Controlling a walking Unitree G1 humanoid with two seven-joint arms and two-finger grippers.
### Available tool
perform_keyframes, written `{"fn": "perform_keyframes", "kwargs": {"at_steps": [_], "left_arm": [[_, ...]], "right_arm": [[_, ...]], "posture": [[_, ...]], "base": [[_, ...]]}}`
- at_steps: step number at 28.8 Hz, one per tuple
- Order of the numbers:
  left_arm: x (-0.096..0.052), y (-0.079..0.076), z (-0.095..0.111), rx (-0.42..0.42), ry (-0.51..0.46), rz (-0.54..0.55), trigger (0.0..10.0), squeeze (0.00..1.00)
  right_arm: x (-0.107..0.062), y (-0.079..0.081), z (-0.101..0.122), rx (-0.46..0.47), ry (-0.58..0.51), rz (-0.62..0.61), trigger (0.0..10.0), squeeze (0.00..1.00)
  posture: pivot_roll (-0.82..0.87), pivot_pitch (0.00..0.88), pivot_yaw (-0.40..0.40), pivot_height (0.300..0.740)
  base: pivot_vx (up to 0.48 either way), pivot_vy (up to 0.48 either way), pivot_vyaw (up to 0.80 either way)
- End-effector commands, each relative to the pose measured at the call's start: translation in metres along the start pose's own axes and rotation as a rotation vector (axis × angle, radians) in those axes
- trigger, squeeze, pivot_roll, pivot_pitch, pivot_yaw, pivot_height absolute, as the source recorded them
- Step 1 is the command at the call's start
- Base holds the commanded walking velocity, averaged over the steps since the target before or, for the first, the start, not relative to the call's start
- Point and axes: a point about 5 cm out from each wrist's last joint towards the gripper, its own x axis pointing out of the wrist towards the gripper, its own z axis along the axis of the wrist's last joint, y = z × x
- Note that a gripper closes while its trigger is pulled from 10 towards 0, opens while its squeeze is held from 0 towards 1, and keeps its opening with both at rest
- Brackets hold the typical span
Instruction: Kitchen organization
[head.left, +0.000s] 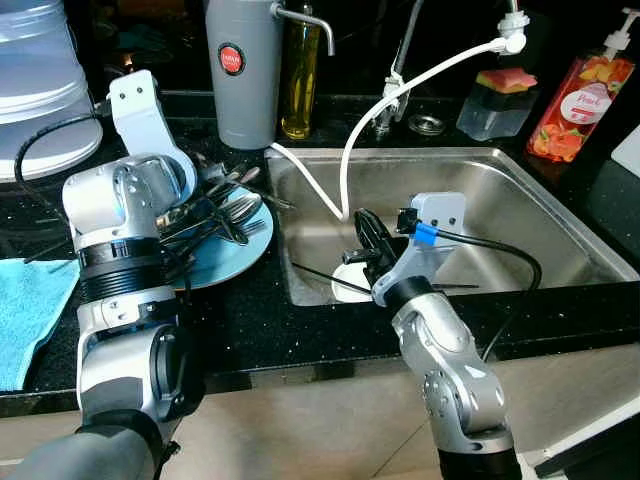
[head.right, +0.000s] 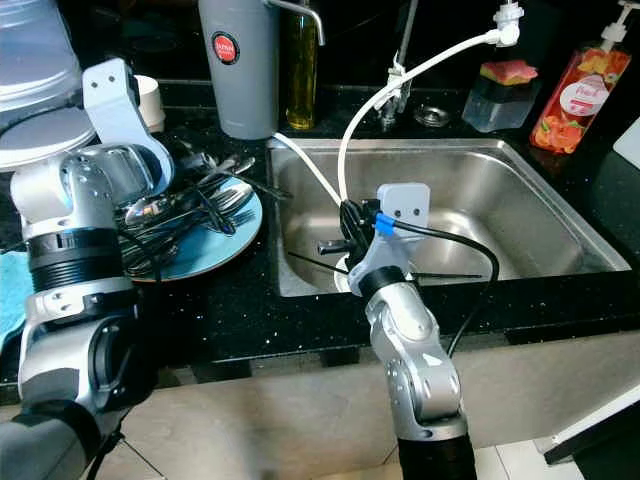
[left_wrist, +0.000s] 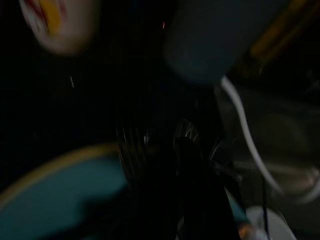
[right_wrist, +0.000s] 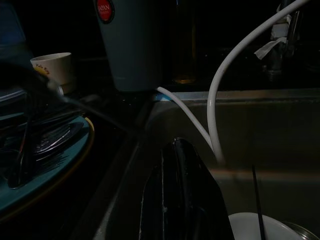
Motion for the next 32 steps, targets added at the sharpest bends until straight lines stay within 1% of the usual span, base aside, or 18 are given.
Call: {"fn": "perform_keyframes", "kwargs": {"at_steps": [1, 3, 4, 7, 10, 12, 13, 15, 16, 18, 19, 20, 21, 24, 25, 27, 29, 32], "left_arm": [[-0.004, -0.003, 0.015, 0.022, -0.089, -0.02, 10.0, 0.0], [-0.008, -0.008, 0.027, 0.027, -0.174, -0.062, 10.0, 0.0], [-0.008, -0.008, 0.027, 0.027, -0.174, -0.062, 10.0, 0.0], [-0.013, -0.016, 0.038, 0.066, -0.257, -0.128, 10.0, 0.0], [-0.013, -0.018, 0.038, 0.071, -0.259, -0.144, 10.0, 0.0], [-0.014, -0.031, 0.036, 0.097, -0.277, -0.237, 10.0, 0.0], [-0.014, -0.031, 0.036, 0.097, -0.277, -0.237, 10.0, 0.0], [-0.013, -0.046, 0.03, 0.1, -0.26, -0.324, 10.0, 0.0], [-0.013, -0.046, 0.03, 0.1, -0.26, -0.324, 10.0, 0.0], [-0.012, -0.058, 0.023, 0.12, -0.236, -0.396, 10.0, 0.0], [-0.014, -0.068, 0.017, 0.16, -0.219, -0.47, 10.0, 0.0], [-0.016, -0.078, 0.008, 0.233, -0.186, -0.539, 10.0, 0.0], [-0.016, -0.078, 0.008, 0.233, -0.186, -0.539, 10.0, 0.0], [-0.029, -0.097, -0.016, 0.46, -0.1, -0.772, 10.0, 0.0], [-0.029, -0.097, -0.016, 0.46, -0.1, -0.772, 10.0, 0.0], [-0.035, -0.099, -0.023, 0.562, -0.075, -0.862, 10.0, 0.0], [-0.037, -0.094, -0.027, 0.633, -0.058, -0.902, 10.0, 0.0], [-0.038, -0.09, -0.031, 0.65, -0.042, -0.94, 10.0, 0.0]], "right_arm": [[0.0, -0.002, 0.001, 0.0, -0.007, -0.004, 10.0, 0.0], [0.0, -0.002, 0.001, 0.0, -0.007, -0.003, 10.0, 0.0], [0.0, -0.002, 0.001, 0.0, -0.007, -0.003, 10.0, 0.0], [0.001, -0.002, 0.001, 0.001, -0.008, -0.003, 10.0, 0.0], [0.001, -0.002, 0.001, 0.001, -0.008, -0.004, 10.0, 0.0], [0.001, -0.002, 0.001, 0.001, -0.011, -0.006, 10.0, 0.0], [0.001, -0.002, 0.001, 0.001, -0.011, -0.006, 10.0, 0.0], [0.001, -0.002, 0.001, 0.002, -0.013, -0.006, 10.0, 0.0], [0.001, -0.002, 0.001, 0.002, -0.013, -0.006, 10.0, 0.0], [0.001, -0.002, 0.002, 0.002, -0.015, -0.007, 10.0, 0.0], [0.002, -0.002, 0.002, 0.002, -0.017, -0.009, 10.0, 0.0], [0.002, -0.002, 0.002, 0.002, -0.018, -0.012, 10.0, 0.0], [0.002, -0.002, 0.002, 0.002, -0.018, -0.012, 10.0, 0.0], [0.002, -0.005, 0.003, 0.0, -0.025, -0.028, 10.0, 0.0], [0.002, -0.005, 0.003, 0.0, -0.025, -0.028, 10.0, 0.0], [0.002, -0.006, 0.003, 0.0, -0.026, -0.035, 10.0, 0.0], [0.001, -0.007, 0.003, 0.0, -0.026, -0.038, 10.0, 0.0], [0.002, -0.007, 0.003, 0.001, -0.026, -0.039, 10.0, 0.0]], "posture": [[0.27, 0.007, -0.042, 0.74], [0.27, 0.006, -0.042, 0.74], [0.27, 0.006, -0.042, 0.74], [0.26, 0.006, -0.041, 0.74], [0.26, 0.006, -0.041, 0.74], [0.26, 0.006, -0.042, 0.74], [0.26, 0.006, -0.042, 0.74], [0.26, 0.006, -0.043, 0.74], [0.26, 0.006, -0.043, 0.74], [0.26, 0.006, -0.043, 0.74], [0.26, 0.002, -0.04, 0.74], [0.26, 0.002, -0.04, 0.74], [0.26, 0.002, -0.04, 0.74], [0.26, 0.0, -0.034, 0.74], [0.26, 0.0, -0.034, 0.74], [0.27, 0.001, -0.032, 0.74], [0.27, 0.001, -0.032, 0.74], [0.27, 0.001, -0.033, 0.74]], "base": [[0.0, 0.0, 0.0], [0.0, 0.0, 0.0], [0.0, 0.0, 0.0], [0.0, 0.0, 0.0], [0.0, 0.0, 0.0], [0.0, 0.0, 0.0], [0.0, 0.0, 0.0], [0.0, 0.0, 0.0], [0.0, 0.0, 0.0], [0.0, 0.0, 0.0], [0.0, 0.0, 0.0], [0.0, 0.0, 0.0], [0.0, 0.0, 0.0], [0.0, 0.0, 0.0], [0.0, 0.0, 0.0], [0.0, 0.0, 0.0], [0.0, 0.0, 0.0], [0.0, 0.0, 0.0]]}}
